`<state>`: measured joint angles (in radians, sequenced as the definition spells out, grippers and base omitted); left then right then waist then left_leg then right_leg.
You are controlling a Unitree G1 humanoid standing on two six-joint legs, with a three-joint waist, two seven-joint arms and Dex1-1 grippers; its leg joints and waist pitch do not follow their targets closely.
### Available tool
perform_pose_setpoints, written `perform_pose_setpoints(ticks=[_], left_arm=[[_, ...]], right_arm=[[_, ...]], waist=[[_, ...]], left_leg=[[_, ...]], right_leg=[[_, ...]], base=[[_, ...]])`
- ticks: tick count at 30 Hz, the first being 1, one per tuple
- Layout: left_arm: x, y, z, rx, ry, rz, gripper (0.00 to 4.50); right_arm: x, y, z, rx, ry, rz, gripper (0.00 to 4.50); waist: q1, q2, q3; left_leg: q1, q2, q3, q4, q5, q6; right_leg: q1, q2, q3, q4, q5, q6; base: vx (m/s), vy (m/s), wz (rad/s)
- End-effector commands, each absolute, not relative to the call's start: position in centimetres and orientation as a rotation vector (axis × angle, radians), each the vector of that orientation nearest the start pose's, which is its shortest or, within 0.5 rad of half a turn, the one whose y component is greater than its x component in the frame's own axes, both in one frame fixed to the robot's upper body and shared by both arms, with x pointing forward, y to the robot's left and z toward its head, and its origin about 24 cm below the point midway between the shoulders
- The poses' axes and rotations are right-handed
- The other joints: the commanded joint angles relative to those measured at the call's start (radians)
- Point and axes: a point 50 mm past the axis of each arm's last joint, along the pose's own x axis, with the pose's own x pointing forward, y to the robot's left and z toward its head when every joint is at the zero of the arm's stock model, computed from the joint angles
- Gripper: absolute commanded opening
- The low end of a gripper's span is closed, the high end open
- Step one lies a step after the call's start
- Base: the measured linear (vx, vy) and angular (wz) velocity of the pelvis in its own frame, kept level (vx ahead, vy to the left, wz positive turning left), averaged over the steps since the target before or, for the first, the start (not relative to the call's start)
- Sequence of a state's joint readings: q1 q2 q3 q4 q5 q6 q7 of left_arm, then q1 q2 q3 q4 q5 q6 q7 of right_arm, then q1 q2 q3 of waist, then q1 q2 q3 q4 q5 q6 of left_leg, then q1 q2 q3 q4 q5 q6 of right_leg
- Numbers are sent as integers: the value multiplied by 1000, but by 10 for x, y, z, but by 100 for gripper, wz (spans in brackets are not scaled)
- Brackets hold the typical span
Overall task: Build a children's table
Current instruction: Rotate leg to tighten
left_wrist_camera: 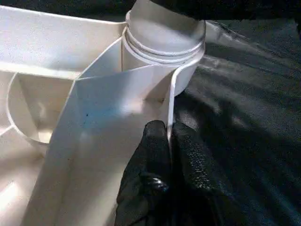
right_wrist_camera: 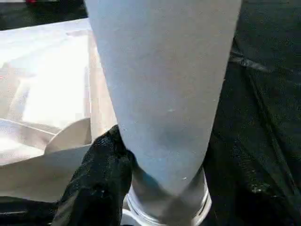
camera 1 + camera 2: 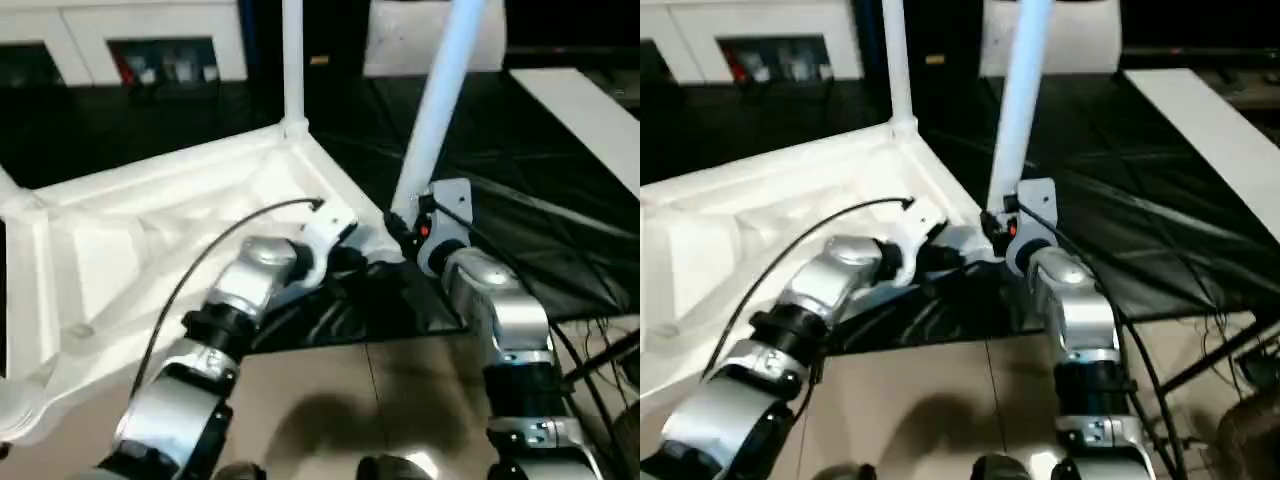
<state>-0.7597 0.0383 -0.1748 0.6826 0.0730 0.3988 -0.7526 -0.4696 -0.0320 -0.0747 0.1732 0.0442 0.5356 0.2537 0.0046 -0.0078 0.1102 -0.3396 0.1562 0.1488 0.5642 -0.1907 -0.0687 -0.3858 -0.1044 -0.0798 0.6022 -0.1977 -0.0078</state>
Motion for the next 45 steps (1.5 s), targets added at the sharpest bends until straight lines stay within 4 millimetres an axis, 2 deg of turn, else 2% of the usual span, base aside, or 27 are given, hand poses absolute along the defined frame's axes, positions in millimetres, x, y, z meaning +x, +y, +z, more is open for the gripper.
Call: perform_pose_setpoints(ticks=[1, 3, 4, 5, 6, 8, 9, 11, 13, 14, 15, 16, 18, 19, 20, 21, 23, 25, 27, 30, 34, 35, 36, 37, 38, 42, 45], left_arm=[[350, 38, 79, 188, 357, -952, 0], [347, 45, 77, 225, 348, -982, 0], [346, 49, 76, 233, 355, -986, 0], [345, 54, 74, 238, 365, -994, 0], [344, 59, 73, 243, 375, -1003, 0], [341, 64, 72, 268, 363, -1040, 0], [338, 71, 70, 294, 366, -1094, 0], [335, 74, 68, 316, 361, -1130, 0], [332, 82, 65, 341, 375, -1177, 0], [329, 86, 65, 359, 369, -1226, 0], [327, 90, 64, 373, 379, -1265, 0], [325, 94, 63, 406, 378, -1309, 0], [322, 99, 63, 450, 380, -1366, 0], [322, 99, 63, 450, 380, -1366, 0], [318, 106, 63, 491, 394, -1450, 0], [317, 111, 64, 511, 412, -1506, 0], [316, 112, 65, 517, 417, -1529, 0], [315, 114, 66, 525, 423, -1562, 0], [312, 118, 67, 569, 449, -1656, 0], [310, 119, 67, 592, 458, -1700, 0], [306, 119, 67, 604, 466, -1758, 0], [305, 120, 67, 614, 471, -1791, 0], [304, 119, 67, 622, 474, -1814, 0], [303, 119, 66, 626, 475, -1823, 0], [303, 119, 67, 629, 475, -1831, 0], [303, 118, 67, 638, 476, -1853, 0], [303, 116, 67, 643, 475, -1857, 0]], right_arm=[[313, -64, 70, 128, 310, 609, 264], [313, -73, 72, 121, 276, 601, 270], [313, -77, 72, 113, 265, 596, 284], [313, -83, 73, 108, 253, 593, 300], [313, -88, 74, 103, 241, 590, 309], [312, -96, 76, 83, 218, 612, 320], [310, -108, 77, 42, 198, 638, 332], [309, -115, 78, 22, 189, 657, 354], [307, -128, 79, -10, 177, 689, 366], [305, -134, 81, -32, 170, 727, 377], [303, -139, 82, -53, 167, 772, 390], [300, -144, 84, -69, 168, 817, 390], [297, -149, 85, -93, 172, 872, 413], [297, -149, 85, -93, 172, 872, 413], [293, -155, 87, -149, 167, 960, 413], [289, -160, 88, -182, 174, 1040, 413], [288, -161, 88, -186, 178, 1073, 413], [286, -162, 89, -185, 184, 1114, 413], [280, -166, 92, -183, 211, 1257, 413], [278, -167, 93, -183, 230, 1321, 398], [276, -167, 93, -190, 250, 1387, 378], [274, -167, 92, -190, 261, 1433, 352], [273, -166, 92, -183, 272, 1471, 352], [273, -166, 93, -179, 276, 1488, 343], [272, -165, 93, -170, 284, 1506, 338], [272, -164, 93, -154, 309, 1547, 312], [273, -164, 93, -139, 325, 1556, 281]], waist=[[5, -22, -52], [3, -21, -53], [4, -18, -58], [3, -18, -61], [1, -23, -60], [1, -22, -57], [2, -22, -56], [5, -22, -55], [4, -22, -55], [6, -19, -55], [7, -17, -56], [7, -19, -58], [7, -16, -62], [5, -14, -64], [6, -19, -67], [11, -16, -70], [17, -16, -73], [25, -19, -73], [32, -19, -72], [40, -24, -72], [47, -23, -69], [50, -24, -71], [51, -31, -72], [55, -28, -72], [56, -32, -73], [59, -32, -72], [61, -34, -72]], left_leg=[[-16, 51, -8, -65, -166, 95], [-25, 53, -8, -65, -137, 110], [-25, 57, -8, -63, -118, 117], [-31, 57, -6, -59, -85, 128], [-33, 54, -2, -58, -81, 137], [-33, 53, 1, -58, -102, 137], [-33, 53, 2, -59, -112, 133], [-31, 55, 4, -59, -131, 121], [-29, 58, 6, -61, -134, 115], [-26, 60, 7, -61, -133, 111], [-27, 61, 5, -61, -128, 112], [-30, 61, 4, -60, -119, 119], [-29, 65, 6, -57, -87, 132], [-26, 66, 8, -53, -68, 144], [-29, 65, 8, -50, -53, 156], [-25, 66, 10, -46, -37, 173], [-25, 67, 13, -39, 9, 200], [-23, 69, 15, -36, 26, 223], [-21, 71, 16, -38, -5, 222], [-20, 75, 21, -39, -35, 201], [-18, 80, 22, -43, -90, 161], [-16, 80, 23, -43, -98, 151], [-16, 79, 24, -43, -99, 149], [-17, 79, 25, -43, -103, 147], [-17, 80, 25, -42, -97, 145], [-20, 79, 23, -43, -118, 126], [-17, 80, 24, -43, -130, 115]], right_leg=[[38, -51, 54, -96, -329, -196], [42, -50, 55, -92, -282, -200], [43, -51, 56, -87, -246, -206], [46, -49, 57, -81, -191, -216], [44, -45, 56, -82, -177, -220], [42, -45, 56, -88, -221, -214], [41, -46, 57, -90, -244, -209], [39, -45, 59, -95, -297, -189], [35, -42, 61, -96, -304, -183], [31, -41, 62, -95, -294, -191], [34, -42, 62, -93, -282, -195], [38, -40, 61, -89, -249, -201], [38, -40, 63, -77, -165, -230], [35, -38, 63, -71, -102, -256], [41, -40, 62, -65, -67, -270], [40, -42, 63, -62, -35, -283], [39, -40, 65, -49, 46, -309], [34, -41, 64, -44, 78, -327], [34, -43, 62, -49, 24, -330], [33, -42, 62, -50, -23, -321], [28, -46, 62, -57, -102, -306], [28, -47, 63, -57, -110, -303], [29, -46, 63, -57, -112, -301], [28, -47, 63, -57, -120, -298], [28, -47, 63, -55, -114, -296], [26, -48, 62, -55, -143, -289], [25, -50, 64, -59, -164, -283]], base=[[0, 0, 0], [0, 0, 0], [0, 0, 0], [0, 0, 0], [0, 0, 0], [0, 0, 0], [0, 0, 0], [0, 0, 0], [0, 0, 0], [0, 0, 0], [0, 0, 0], [0, 0, 0], [0, 0, 0], [0, 0, 0], [0, 0, 0], [0, 0, 0], [0, 0, 0], [0, 0, 0], [0, 0, 0], [0, 0, 0], [0, 0, 0], [0, 0, 0], [0, 0, 0], [0, 0, 0], [0, 0, 0], [0, 0, 0], [0, 0, 0]])
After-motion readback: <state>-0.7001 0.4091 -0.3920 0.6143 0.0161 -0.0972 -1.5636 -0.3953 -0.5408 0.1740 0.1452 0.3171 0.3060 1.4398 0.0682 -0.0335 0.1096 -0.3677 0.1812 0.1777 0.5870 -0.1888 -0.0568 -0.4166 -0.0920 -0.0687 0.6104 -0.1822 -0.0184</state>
